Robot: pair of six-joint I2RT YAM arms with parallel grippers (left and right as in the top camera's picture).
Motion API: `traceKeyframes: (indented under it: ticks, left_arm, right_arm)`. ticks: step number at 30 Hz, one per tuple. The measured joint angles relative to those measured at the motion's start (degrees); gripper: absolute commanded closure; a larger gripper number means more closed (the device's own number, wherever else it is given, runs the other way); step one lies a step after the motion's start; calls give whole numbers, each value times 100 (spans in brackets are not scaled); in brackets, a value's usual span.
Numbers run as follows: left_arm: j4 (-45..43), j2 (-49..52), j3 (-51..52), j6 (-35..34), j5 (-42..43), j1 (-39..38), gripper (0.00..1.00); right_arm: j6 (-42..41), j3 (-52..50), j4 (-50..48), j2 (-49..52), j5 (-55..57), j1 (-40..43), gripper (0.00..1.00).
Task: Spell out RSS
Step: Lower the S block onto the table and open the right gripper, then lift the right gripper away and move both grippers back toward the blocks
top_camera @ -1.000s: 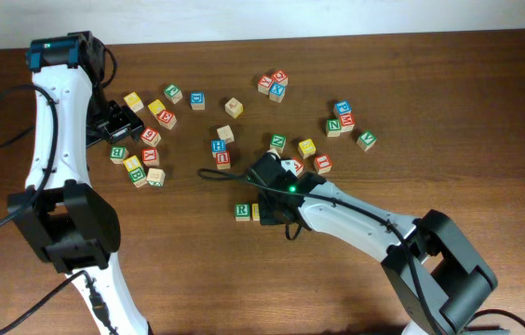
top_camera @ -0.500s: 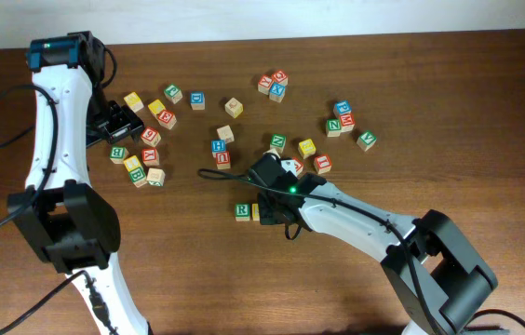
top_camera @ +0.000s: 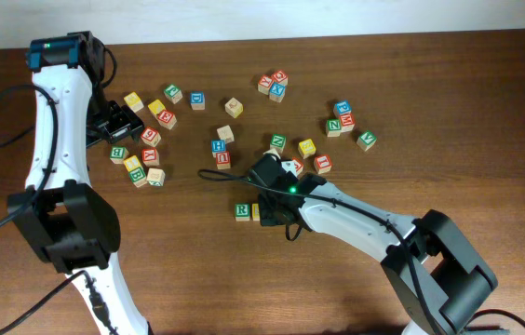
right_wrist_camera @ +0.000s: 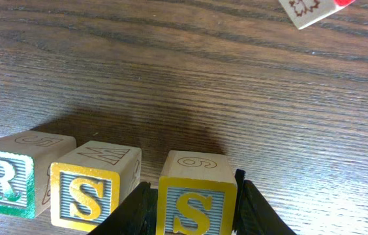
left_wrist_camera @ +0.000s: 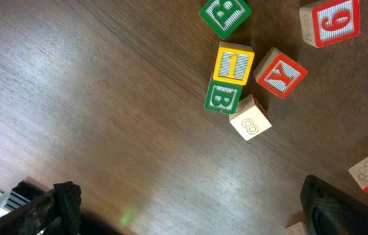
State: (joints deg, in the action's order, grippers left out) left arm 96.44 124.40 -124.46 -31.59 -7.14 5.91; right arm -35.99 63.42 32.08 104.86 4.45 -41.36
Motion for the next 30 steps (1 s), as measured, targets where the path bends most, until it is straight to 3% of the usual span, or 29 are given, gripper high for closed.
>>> traceKeyframes:
  ticks: [3, 20, 30]
  left_arm:
    - [0, 0, 0, 0, 0, 0, 1]
    - [0, 0, 0, 0, 0, 0, 1]
    - [0, 0, 0, 0, 2, 0, 1]
  right_arm:
    - [13, 0, 0, 0, -42, 0, 59]
    - [9, 0, 4, 0, -85, 0, 53]
    - [22, 535, 857, 7, 166, 0, 53]
